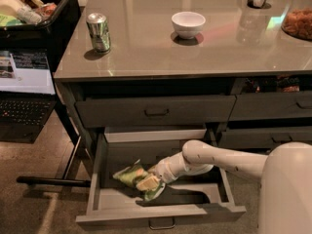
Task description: Place green jalapeno chip bag into middle drawer
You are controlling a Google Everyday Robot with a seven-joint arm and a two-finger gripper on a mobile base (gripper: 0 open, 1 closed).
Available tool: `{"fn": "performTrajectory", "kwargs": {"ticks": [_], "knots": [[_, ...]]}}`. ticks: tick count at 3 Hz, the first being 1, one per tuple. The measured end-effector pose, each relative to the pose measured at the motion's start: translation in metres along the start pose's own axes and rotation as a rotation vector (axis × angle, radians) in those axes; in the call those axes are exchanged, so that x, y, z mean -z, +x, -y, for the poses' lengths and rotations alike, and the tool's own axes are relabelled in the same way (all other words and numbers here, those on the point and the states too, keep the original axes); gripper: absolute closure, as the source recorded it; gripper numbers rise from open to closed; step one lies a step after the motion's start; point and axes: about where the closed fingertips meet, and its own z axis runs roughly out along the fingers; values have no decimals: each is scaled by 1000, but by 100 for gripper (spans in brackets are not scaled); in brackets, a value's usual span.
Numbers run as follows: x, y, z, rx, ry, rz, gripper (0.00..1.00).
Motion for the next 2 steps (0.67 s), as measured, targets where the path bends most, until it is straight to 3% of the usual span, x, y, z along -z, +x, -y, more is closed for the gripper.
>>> {"fn": "performTrajectory", "kwargs": {"ticks": [1, 2], "knots": [[1, 12, 11, -23, 28, 0, 0], [9, 17, 18, -35, 40, 23, 0]]}}
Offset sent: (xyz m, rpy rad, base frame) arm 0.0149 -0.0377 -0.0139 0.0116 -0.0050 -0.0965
